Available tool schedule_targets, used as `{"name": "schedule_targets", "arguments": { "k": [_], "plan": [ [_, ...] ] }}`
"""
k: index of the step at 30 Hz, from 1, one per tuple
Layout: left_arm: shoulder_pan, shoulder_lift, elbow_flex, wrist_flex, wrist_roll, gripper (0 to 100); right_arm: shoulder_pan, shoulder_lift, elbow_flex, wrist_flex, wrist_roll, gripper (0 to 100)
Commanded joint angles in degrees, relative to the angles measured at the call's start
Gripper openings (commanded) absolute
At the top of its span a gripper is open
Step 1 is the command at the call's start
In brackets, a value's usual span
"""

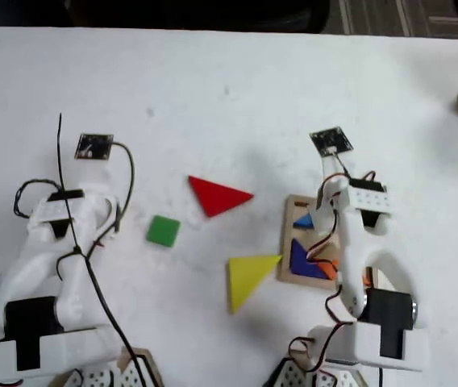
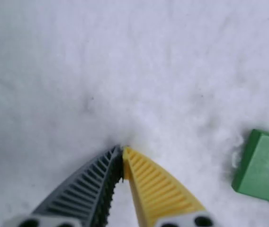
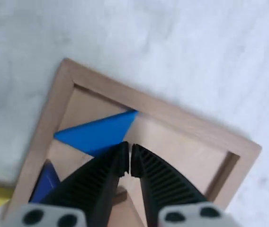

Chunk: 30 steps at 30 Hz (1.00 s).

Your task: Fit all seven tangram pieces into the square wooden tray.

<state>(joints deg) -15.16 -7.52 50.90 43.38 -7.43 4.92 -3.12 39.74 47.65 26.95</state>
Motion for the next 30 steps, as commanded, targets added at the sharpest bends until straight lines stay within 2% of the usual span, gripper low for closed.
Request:
{"name": "schedule_targets", "arguments": {
  "k": [1, 10, 13, 20, 30],
  "plan": [
    [-0.4, 0.04, -2.64, -1.23, -0.7, 2, 0.48, 0.48, -4.31, 0.31, 0.53, 1.8],
    [-0.31, 0.04, -2.64, -1.23, -0.7, 2, 0.48, 7.87, -12.4, 0.66, -0.62, 1.8],
    [-0.31, 0.04, -2.64, -1.23, -0.7, 2, -0.04, 6.29, -15.03, 5.32, -3.16, 1.7],
    [-0.31, 0.04, -2.73, -1.23, -0.7, 2, -4.62, 0.04, -16.09, 11.3, -3.52, 1.7],
    [-0.4, 0.04, -2.73, -1.23, -0.7, 2, -11.47, 2.68, -15.82, 10.86, -3.52, 1.7]
  ]
}}
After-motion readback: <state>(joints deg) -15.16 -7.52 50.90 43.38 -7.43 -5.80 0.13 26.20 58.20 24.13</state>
